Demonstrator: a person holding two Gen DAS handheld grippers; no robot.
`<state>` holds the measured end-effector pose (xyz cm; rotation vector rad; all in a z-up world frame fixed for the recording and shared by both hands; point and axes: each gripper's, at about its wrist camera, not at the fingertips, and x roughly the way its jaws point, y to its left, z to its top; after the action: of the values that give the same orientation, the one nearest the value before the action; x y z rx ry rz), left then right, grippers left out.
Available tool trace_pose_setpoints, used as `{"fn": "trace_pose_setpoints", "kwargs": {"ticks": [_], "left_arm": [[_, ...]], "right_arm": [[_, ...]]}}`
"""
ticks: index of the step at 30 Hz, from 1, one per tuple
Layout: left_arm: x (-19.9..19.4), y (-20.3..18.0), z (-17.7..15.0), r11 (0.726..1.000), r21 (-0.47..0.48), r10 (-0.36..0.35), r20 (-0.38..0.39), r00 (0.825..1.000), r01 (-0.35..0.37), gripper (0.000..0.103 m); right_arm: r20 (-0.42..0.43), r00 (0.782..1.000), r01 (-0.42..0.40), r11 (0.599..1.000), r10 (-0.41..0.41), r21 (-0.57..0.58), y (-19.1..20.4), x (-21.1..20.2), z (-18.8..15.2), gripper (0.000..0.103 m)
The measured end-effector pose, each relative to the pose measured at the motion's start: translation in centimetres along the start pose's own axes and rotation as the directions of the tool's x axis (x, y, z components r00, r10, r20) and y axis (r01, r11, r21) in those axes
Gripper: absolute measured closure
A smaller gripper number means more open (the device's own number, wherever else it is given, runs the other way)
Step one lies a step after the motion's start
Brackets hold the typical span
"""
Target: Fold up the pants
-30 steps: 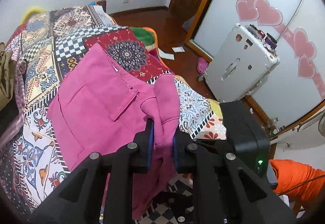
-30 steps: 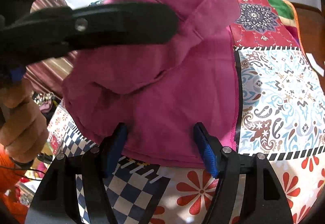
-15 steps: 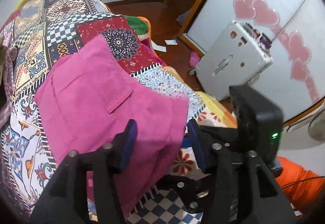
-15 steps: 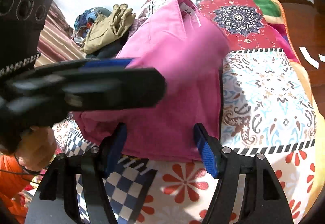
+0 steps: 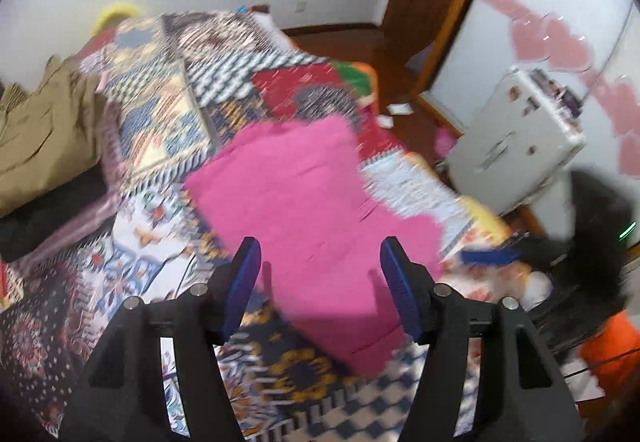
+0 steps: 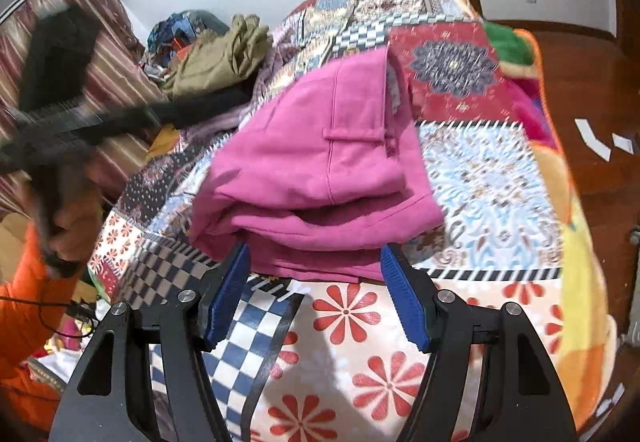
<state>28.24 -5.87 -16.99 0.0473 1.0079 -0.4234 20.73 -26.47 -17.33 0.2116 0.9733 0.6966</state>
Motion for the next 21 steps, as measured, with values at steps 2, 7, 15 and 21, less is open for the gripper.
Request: {"fn": "trace_pose_setpoints", "kwargs": {"ticks": [2, 7, 15, 21], "left_arm": [[1.0, 0.0, -1.1, 1.000, 0.011, -0.004, -0.025, 1.000, 0.004, 0.041], [2.9, -0.9, -2.7, 0.999, 0.047, 0.017, -0.039, 0.999, -0.015, 0.041], [1.9, 1.1, -2.8, 0.999, 0.010, 0.042, 0.002, 0.999, -0.042, 0.041], [1.0, 3.8, 1.4, 0.992, 0.032, 0.119, 0.064, 0.991, -0.122, 0.020]], "right_arm": [[0.043, 0.999, 0.010, 1.000, -0.010, -0.005, 0.2, -0.9, 1.1, 0.038], [0.112, 0.994, 0.020, 0.999, -0.017, -0.026, 1.1, -0.2, 4.1, 0.038], [-0.014, 0.998, 0.059, 0.998, -0.059, -0.018, 0.4, 4.9, 1.4, 0.038], [0.031, 0.997, 0.074, 0.996, -0.076, 0.048, 0.0, 2.8, 1.4, 0.040]]}}
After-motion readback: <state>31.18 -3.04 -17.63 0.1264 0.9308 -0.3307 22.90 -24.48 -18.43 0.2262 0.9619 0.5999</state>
